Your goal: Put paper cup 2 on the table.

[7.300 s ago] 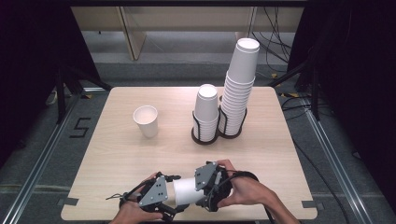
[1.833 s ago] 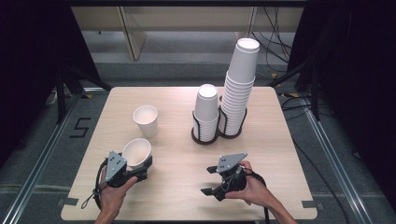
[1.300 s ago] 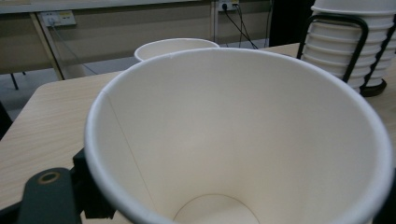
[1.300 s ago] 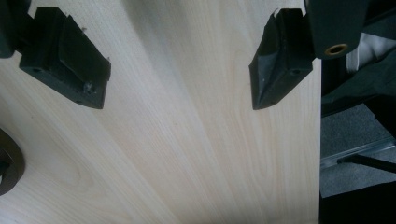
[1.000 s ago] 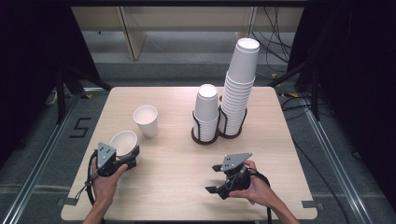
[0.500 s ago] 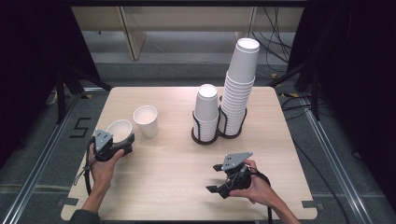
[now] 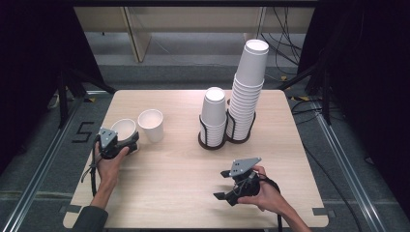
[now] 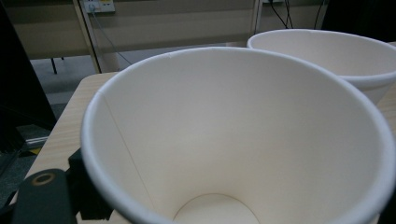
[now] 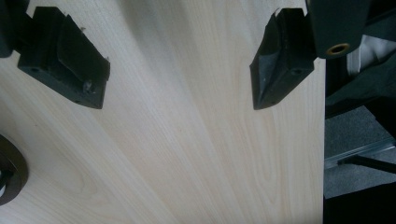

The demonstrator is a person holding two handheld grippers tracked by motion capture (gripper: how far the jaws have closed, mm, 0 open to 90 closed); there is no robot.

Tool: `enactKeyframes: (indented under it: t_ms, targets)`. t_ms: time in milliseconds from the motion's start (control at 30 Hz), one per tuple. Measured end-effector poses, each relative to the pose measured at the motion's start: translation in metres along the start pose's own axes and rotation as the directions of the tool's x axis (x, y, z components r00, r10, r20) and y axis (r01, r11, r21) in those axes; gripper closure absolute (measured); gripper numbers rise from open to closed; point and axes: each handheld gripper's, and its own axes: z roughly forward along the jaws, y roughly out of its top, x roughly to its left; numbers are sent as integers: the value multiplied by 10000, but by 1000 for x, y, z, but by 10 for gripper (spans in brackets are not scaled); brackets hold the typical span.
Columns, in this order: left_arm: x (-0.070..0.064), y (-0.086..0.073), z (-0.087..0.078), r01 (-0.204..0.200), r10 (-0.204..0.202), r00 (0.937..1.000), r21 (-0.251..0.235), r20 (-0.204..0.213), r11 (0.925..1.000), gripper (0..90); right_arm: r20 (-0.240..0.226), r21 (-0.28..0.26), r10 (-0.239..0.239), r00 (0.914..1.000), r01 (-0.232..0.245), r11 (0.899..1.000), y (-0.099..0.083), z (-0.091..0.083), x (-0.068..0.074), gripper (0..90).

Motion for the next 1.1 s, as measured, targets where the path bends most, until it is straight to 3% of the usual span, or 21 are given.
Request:
enactKeyframes:
  t_ms: [200,333,433,533,700,800,1000,1100]
  targets:
    - [-1,-6,5,-140,140,9998,-8,118,9999,130,-71,6,-60,10000,60,10000,0,0,1,203]
    - [-1,-6,5,10,-11,9999,120,158,9999,127,-42,40,-83,10000,83,10000,0,0,1,203]
    - [-3,-8,5,-133,129,9999,377,103,9992,131,-73,49,-81,9999,82,10000,0,0,1,203]
    - [-5,-9,4,106,-109,9999,744,35,9972,135,-57,52,-73,10000,74,10000,0,0,1,203]
    - [-7,-9,-1,-125,137,9999,1040,-104,9945,144,-39,81,-69,10000,69,9999,-1,-1,1,203]
    - [-8,-9,-4,-328,343,9994,1472,-77,9886,144,-98,91,-15,10000,16,10000,-1,0,1,203]
    - [-7,-9,-7,-108,129,9999,1739,-109,9847,147,-51,221,159,9999,-158,9996,-1,0,3,203]
    - [-9,-6,-12,-230,253,9996,1894,-98,9816,146,27,221,133,9999,-133,9997,-1,0,2,203]
